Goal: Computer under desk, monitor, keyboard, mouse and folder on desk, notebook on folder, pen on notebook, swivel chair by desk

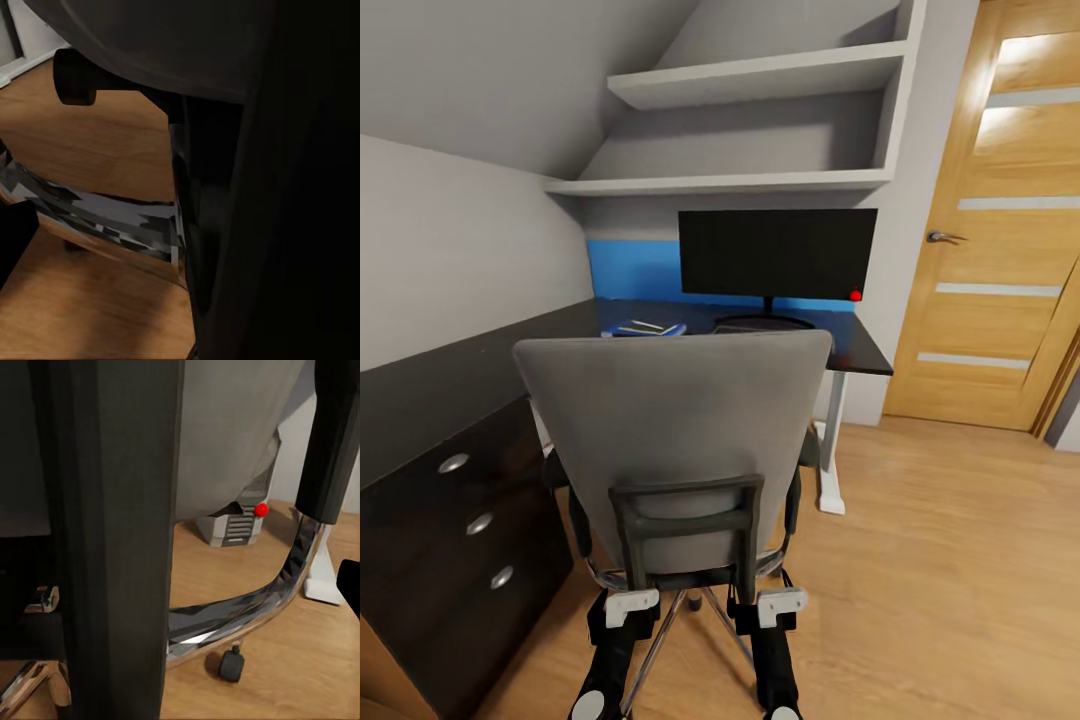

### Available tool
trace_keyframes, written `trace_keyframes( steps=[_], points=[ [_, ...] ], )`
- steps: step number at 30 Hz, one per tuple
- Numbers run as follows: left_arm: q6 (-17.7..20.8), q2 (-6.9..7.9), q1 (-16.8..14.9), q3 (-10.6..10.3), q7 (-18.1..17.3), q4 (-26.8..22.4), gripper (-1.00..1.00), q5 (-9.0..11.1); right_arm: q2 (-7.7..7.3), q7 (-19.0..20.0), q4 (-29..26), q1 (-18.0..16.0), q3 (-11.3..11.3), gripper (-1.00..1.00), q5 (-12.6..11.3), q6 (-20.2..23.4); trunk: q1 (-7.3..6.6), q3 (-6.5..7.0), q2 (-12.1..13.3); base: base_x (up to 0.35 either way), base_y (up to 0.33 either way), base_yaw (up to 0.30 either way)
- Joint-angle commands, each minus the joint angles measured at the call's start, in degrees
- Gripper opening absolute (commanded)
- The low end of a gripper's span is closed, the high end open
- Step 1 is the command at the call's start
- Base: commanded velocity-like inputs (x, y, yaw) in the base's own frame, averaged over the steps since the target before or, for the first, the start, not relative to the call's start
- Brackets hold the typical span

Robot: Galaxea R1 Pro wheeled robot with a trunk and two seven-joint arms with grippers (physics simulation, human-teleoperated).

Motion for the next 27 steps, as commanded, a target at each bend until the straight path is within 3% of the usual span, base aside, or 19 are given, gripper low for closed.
trace_keyframes(
  steps=[1,21,27],
  points=[
    [-0.3,0.07,-0.1,-0.3,0.3,0.0,1.00,0.6,0.00,-0.5,0.1,-0.1,0.2,1.00,-0.7,-0.6,0.02,-0.05,0.0,0.271,-0.088,0.000],
    [-0.3,0.14,-0.1,-0.2,0.3,0.0,1.00,0.6,0.00,-0.5,0.1,0.0,0.2,1.00,-0.7,-0.6,0.02,-0.05,0.0,0.270,-0.031,0.000],
    [-0.3,0.14,-0.1,-0.2,0.3,0.0,1.00,0.6,0.00,-0.5,0.1,-0.1,0.2,1.00,-0.7,-0.7,0.02,-0.05,0.0,0.114,0.000,0.000]
  ],
)
